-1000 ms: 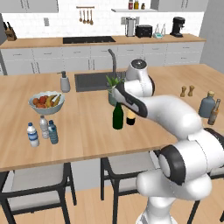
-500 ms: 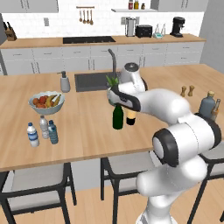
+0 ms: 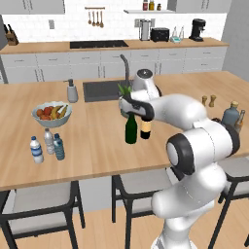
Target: Move the plastic bottles in the middle to the plastics group, and the glass bottles in the middle to the glass group.
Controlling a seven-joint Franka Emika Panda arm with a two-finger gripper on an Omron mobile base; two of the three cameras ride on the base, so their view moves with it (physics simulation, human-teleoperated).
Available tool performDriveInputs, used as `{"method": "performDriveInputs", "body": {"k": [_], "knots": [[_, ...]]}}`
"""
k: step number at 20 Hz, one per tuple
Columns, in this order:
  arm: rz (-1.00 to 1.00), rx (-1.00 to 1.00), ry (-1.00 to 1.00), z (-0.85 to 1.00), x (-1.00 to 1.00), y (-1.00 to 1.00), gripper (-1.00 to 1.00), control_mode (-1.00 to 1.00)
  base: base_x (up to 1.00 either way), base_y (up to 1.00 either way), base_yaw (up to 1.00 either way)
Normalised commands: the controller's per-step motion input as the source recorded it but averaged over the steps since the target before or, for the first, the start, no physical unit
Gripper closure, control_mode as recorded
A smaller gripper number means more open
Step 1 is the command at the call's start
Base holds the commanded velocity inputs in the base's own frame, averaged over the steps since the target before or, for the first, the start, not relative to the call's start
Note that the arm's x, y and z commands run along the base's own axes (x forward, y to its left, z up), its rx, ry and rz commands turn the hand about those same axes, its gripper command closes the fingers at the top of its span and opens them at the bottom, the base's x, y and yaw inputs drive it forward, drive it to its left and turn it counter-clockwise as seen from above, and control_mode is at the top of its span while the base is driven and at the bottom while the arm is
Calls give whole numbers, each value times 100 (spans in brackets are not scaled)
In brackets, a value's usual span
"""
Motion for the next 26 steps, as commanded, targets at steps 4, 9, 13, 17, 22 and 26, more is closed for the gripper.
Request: {"method": "performDriveInputs", "body": {"k": [4,9,13,17,22,26], "knots": [[0,1,6,-11,27,0,-100,-100,0,0,0],[0,1,2,-14,24,0,-100,-100,0,0,0],[2,0,0,-16,15,0,-100,-100,0,0,0],[2,1,0,-19,15,0,-100,-100,0,0,0],[5,4,0,-15,16,0,-100,-100,0,0,0],[6,1,0,-14,12,0,-100,-100,0,0,0]]}}
